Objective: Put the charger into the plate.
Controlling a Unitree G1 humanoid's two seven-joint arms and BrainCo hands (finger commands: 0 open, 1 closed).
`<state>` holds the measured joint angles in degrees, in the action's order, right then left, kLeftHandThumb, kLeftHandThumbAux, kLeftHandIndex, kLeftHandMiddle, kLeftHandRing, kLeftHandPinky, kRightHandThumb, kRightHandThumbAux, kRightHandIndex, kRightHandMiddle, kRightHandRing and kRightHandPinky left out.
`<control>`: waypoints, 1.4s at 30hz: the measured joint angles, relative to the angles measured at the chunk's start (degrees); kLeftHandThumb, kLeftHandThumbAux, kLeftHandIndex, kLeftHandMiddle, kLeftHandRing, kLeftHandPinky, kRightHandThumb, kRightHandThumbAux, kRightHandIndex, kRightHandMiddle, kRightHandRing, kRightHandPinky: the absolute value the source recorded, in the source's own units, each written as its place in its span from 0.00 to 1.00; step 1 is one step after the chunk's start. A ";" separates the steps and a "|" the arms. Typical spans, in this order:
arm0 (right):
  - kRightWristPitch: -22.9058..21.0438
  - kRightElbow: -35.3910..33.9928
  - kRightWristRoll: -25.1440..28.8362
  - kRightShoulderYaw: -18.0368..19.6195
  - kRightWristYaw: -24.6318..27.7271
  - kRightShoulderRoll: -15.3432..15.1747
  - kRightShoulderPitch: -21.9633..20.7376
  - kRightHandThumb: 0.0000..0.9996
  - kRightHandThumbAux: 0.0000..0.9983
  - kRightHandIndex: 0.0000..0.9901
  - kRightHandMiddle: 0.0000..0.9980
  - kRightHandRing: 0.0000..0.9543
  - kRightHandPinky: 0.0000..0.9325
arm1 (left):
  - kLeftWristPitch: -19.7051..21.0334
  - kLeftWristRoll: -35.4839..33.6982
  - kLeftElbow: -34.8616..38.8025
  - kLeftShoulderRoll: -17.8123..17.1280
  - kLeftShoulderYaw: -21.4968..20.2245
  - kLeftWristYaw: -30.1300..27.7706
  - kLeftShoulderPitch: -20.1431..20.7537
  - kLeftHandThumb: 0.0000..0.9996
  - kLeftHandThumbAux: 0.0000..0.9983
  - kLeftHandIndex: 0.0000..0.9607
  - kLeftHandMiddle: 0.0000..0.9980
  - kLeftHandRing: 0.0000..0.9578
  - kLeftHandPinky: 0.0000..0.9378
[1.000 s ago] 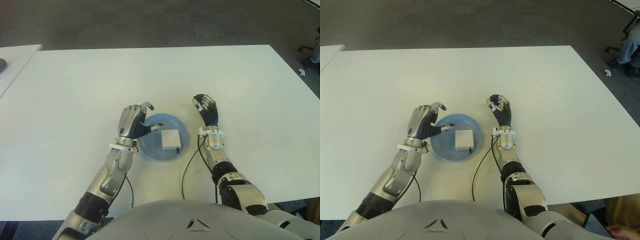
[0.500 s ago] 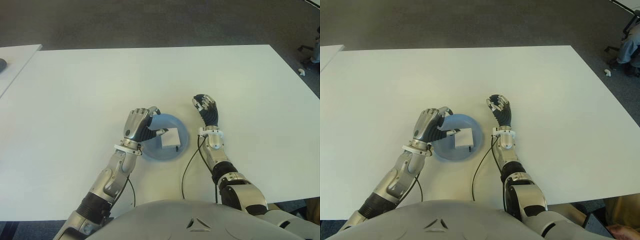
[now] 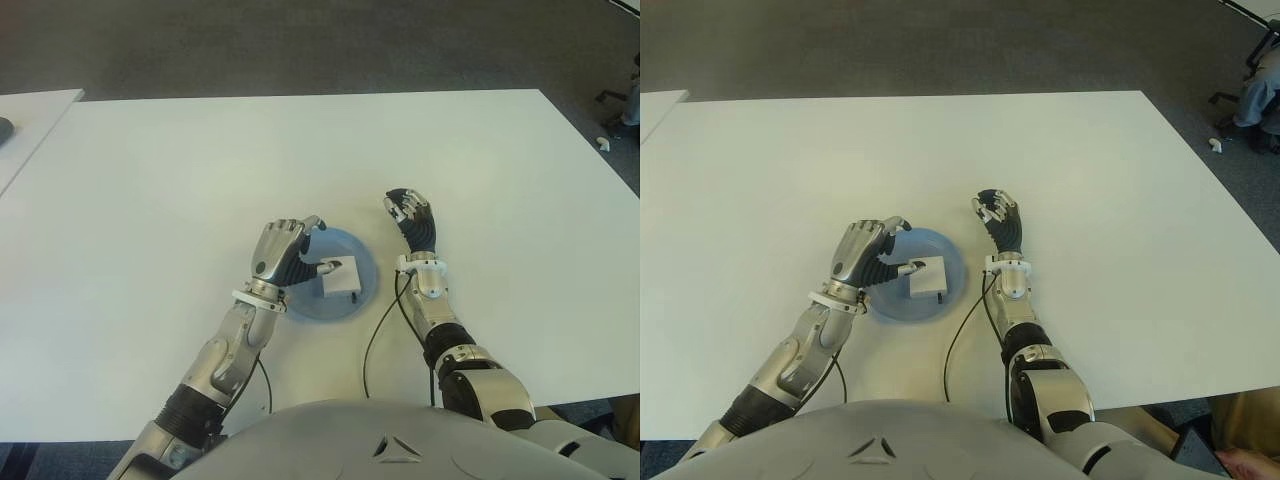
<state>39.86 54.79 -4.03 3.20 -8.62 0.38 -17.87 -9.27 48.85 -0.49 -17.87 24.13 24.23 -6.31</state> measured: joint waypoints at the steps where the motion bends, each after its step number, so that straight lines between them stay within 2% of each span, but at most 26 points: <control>1: 0.01 0.02 0.03 0.10 0.17 0.01 0.00 0.00 0.60 0.36 0.37 0.32 0.27 | -0.75 0.05 -1.42 -0.48 0.01 0.26 0.42 0.24 0.29 0.04 0.05 0.05 0.07; 5: 0.05 0.02 0.06 0.34 0.58 0.00 -0.01 0.00 0.60 0.36 0.38 0.33 0.28 | -4.04 -0.60 -5.39 -2.36 -0.32 0.55 1.67 0.18 0.25 0.01 0.01 0.01 0.01; 10: 0.14 0.02 0.00 0.37 0.73 0.00 0.00 0.00 0.61 0.36 0.39 0.34 0.29 | -8.10 -3.20 -7.76 -3.43 -0.82 0.52 2.62 0.14 0.24 0.00 0.00 0.00 0.00; 15: 0.22 0.00 -0.25 0.28 0.37 -0.02 0.00 0.00 0.61 0.35 0.39 0.34 0.29 | -13.48 -9.46 -9.70 -3.41 -1.28 -1.14 3.12 0.13 0.24 0.00 0.00 0.00 0.00; 21: 0.21 -0.01 -0.48 -0.04 -0.90 -0.14 0.00 0.00 0.61 0.34 0.39 0.33 0.29 | -21.62 -21.21 -13.66 -2.24 -2.05 -7.06 3.25 0.12 0.26 0.00 0.00 0.00 0.00; 28: 0.19 -0.14 -0.56 -0.61 -2.16 -0.43 0.00 0.00 0.62 0.34 0.39 0.34 0.29 | -30.16 -33.32 -23.03 0.38 -4.57 -13.92 4.60 0.10 0.31 0.00 0.00 0.00 0.00; 36: 0.15 -0.27 -0.62 -0.97 -2.52 -0.64 0.04 0.00 0.60 0.34 0.39 0.33 0.27 | -36.94 -41.83 -31.95 2.08 -8.95 -19.16 7.17 0.09 0.40 0.02 0.02 0.00 0.00; 42: 0.16 -0.27 -0.59 -1.03 -2.25 -0.63 0.04 0.00 0.61 0.34 0.39 0.33 0.26 | -39.91 -45.59 -36.60 2.97 -12.19 -21.72 9.23 0.06 0.41 0.01 0.02 0.00 0.00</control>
<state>40.02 54.52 -4.62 2.17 -10.87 -0.25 -17.83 -49.18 3.26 -37.09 -14.90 11.94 2.51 2.91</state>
